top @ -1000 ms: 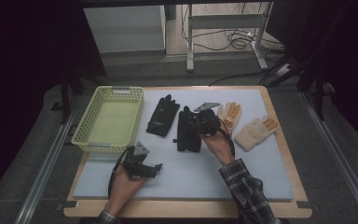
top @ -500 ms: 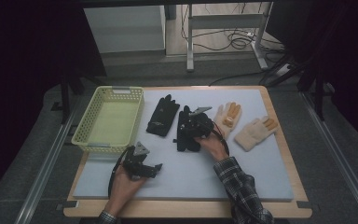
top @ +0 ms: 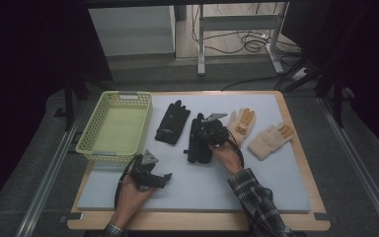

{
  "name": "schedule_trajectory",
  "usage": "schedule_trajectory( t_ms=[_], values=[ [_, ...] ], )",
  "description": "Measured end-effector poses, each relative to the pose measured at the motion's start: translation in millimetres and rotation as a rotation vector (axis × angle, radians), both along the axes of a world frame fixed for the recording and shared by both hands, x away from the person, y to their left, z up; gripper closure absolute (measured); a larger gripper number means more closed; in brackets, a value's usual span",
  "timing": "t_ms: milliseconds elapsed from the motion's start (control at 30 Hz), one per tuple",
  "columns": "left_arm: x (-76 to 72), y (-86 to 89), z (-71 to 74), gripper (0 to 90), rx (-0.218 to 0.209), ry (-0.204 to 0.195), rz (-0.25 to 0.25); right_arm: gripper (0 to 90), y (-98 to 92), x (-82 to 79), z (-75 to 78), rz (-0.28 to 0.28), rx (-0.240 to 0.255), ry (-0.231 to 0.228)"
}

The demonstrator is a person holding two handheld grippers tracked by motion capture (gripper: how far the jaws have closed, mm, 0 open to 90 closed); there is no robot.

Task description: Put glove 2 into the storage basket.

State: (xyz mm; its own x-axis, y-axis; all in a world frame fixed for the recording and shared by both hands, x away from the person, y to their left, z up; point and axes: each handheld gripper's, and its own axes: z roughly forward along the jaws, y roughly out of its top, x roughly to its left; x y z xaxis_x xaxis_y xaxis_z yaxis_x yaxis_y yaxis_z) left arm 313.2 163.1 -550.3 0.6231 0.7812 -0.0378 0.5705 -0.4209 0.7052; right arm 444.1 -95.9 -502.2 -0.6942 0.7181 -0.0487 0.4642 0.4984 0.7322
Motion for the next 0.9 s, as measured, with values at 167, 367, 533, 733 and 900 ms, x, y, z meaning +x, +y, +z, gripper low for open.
schedule_trajectory(
  t_ms=[167, 367, 533, 733, 900],
  values=[
    [-0.2, -0.4, -0.2, 8.9, -0.006, 0.0, 0.003, 78.7, -9.6, -28.8, 20.2, 0.0, 0.041, -0.007],
    [-0.1, -0.8, -0.3, 8.9, -0.01, -0.003, 0.007, 78.2, -17.1, -69.1, 19.0, 0.01, 0.069, 0.009],
    [-0.2, -0.6, -0.2, 8.8, -0.008, -0.002, 0.005, 65.1, -19.4, -84.5, -2.7, 0.033, 0.07, 0.024],
    [-0.2, -0.4, -0.1, 8.9, -0.004, -0.001, 0.003, 53.7, -23.4, -66.4, 3.5, 0.043, 0.126, 0.044],
    [-0.2, -0.3, -0.1, 8.9, -0.005, -0.001, 0.003, 55.2, -13.7, -51.9, 9.1, 0.056, 0.12, 0.032]
  ],
)
